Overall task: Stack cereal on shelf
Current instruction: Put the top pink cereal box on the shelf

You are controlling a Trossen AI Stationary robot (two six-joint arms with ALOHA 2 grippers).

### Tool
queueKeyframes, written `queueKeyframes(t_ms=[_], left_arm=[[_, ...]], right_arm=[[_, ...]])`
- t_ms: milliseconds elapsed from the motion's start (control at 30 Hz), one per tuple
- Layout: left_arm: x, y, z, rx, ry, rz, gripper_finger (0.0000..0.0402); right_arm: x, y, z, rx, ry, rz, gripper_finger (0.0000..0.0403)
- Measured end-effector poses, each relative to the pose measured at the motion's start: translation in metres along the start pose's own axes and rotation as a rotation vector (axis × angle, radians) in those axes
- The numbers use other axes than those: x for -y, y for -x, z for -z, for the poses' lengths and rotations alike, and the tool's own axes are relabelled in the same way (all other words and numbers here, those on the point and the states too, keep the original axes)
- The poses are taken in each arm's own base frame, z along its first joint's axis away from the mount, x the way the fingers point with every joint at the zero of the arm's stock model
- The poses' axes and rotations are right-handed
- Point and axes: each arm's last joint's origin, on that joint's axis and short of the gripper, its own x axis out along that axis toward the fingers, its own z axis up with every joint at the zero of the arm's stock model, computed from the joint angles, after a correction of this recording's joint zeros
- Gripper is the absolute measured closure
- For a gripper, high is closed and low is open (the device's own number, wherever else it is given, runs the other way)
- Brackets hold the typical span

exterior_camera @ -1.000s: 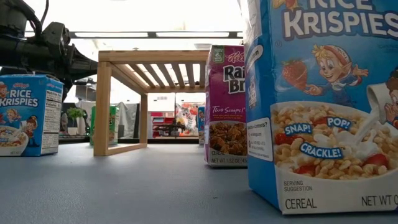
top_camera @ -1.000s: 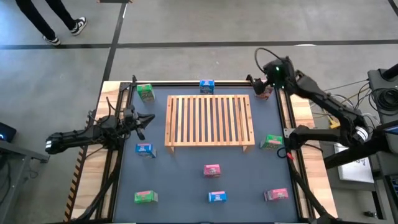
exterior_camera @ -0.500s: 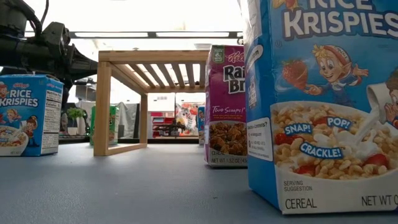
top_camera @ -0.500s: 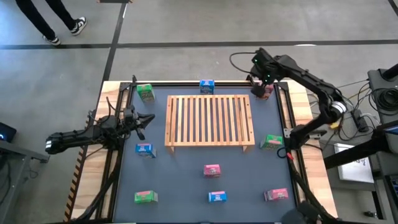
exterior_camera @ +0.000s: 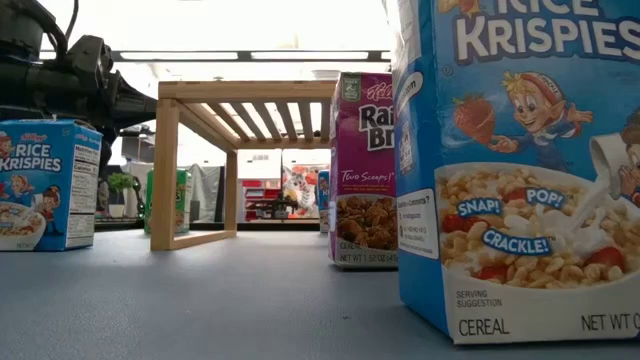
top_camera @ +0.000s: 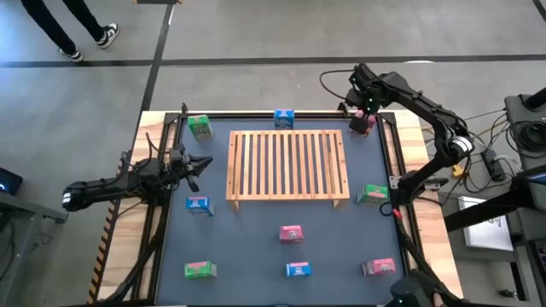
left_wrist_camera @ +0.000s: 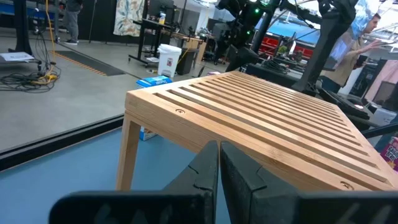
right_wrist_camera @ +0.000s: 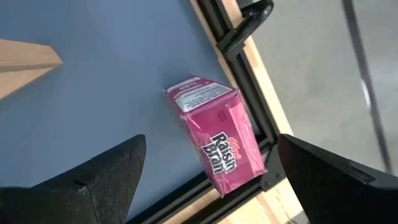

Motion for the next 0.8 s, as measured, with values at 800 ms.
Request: queueKeyframes(t_ms=[800], left_arm=[[0.0, 0.0, 0.0, 0.0, 0.0, 0.0, 0.0402]], right_arm=[[0.016, -0.043, 0.003, -0.106, -0.04, -0.05, 0.0085]])
